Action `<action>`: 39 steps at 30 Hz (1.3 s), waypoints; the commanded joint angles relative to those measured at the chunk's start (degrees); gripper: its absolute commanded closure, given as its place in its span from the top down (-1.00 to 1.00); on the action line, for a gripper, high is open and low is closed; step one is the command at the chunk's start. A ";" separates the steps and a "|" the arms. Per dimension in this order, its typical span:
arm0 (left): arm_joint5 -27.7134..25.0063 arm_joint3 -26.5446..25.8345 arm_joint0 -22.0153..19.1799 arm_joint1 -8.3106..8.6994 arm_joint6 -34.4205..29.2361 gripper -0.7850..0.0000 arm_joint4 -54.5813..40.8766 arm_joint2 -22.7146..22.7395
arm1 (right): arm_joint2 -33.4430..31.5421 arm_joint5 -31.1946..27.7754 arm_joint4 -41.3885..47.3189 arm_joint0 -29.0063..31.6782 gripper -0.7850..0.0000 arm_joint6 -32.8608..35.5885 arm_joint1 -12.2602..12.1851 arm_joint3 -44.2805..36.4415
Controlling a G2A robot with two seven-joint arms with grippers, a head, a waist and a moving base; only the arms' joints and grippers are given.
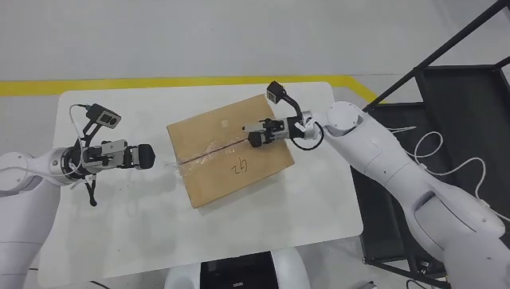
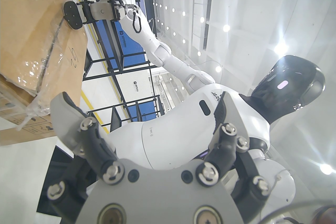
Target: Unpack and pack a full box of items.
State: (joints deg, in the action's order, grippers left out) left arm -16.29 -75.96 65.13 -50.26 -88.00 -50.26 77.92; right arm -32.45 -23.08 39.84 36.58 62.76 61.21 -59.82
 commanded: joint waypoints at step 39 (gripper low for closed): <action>0.00 0.00 0.00 0.00 0.00 1.00 0.00 0.00 | 10.63 -3.13 1.10 -8.05 1.00 6.00 22.39 14.84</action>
State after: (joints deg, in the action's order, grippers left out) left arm -16.29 -75.96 65.13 -50.26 -88.00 -50.26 77.92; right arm -21.90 -25.99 40.97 28.69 68.18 83.12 -45.56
